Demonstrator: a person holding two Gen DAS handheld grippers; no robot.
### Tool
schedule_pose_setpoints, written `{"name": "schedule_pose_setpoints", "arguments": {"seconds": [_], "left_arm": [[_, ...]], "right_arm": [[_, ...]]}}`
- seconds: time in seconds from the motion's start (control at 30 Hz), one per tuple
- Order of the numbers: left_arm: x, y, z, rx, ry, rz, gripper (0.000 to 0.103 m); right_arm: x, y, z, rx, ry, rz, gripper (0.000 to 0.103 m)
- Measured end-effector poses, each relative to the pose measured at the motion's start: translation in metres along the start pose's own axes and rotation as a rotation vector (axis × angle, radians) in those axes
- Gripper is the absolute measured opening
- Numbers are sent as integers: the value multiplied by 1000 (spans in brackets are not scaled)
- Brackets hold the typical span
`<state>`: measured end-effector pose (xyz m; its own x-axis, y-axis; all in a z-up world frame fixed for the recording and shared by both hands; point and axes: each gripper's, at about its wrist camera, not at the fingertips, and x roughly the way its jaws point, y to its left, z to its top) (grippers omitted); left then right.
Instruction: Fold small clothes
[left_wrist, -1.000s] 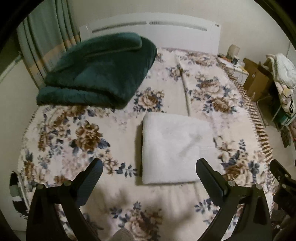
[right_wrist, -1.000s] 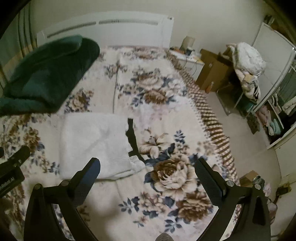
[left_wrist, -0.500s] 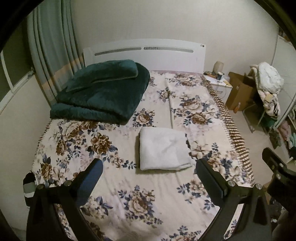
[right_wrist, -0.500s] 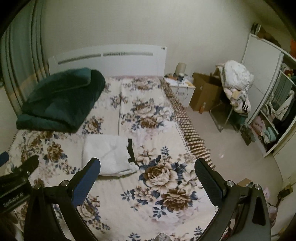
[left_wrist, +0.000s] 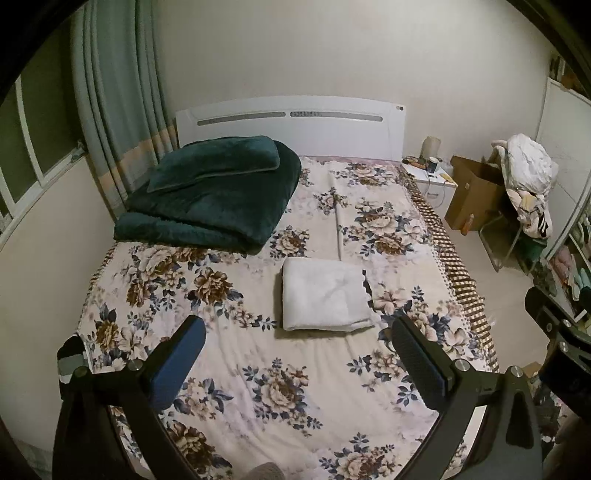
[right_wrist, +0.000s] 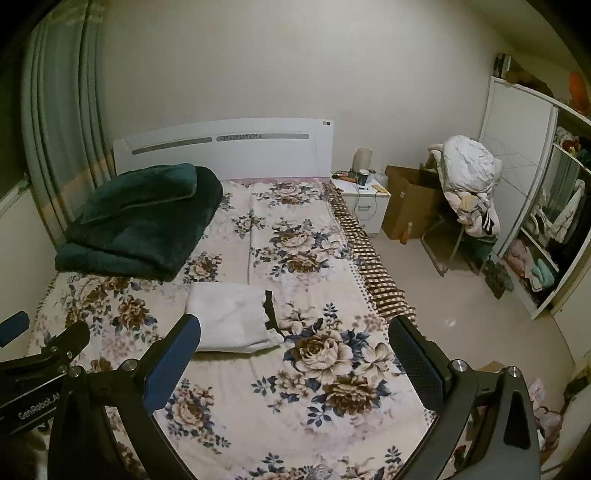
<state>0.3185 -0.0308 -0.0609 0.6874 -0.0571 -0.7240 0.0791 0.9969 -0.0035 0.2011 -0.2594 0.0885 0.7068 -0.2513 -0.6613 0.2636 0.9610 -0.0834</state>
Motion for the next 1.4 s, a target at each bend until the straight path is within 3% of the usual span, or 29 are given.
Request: {"name": "schedule_pose_setpoints", "arguments": {"seconds": [0.7,1.4], "left_arm": [[-26,3,-4,-18,-47,45,103],[-36,-3,-4,-12,-44,39,103]], "right_arm": [[-16,5,2,3,-12,30,103],[-15,-2,6,-1,-13,57,103]]}}
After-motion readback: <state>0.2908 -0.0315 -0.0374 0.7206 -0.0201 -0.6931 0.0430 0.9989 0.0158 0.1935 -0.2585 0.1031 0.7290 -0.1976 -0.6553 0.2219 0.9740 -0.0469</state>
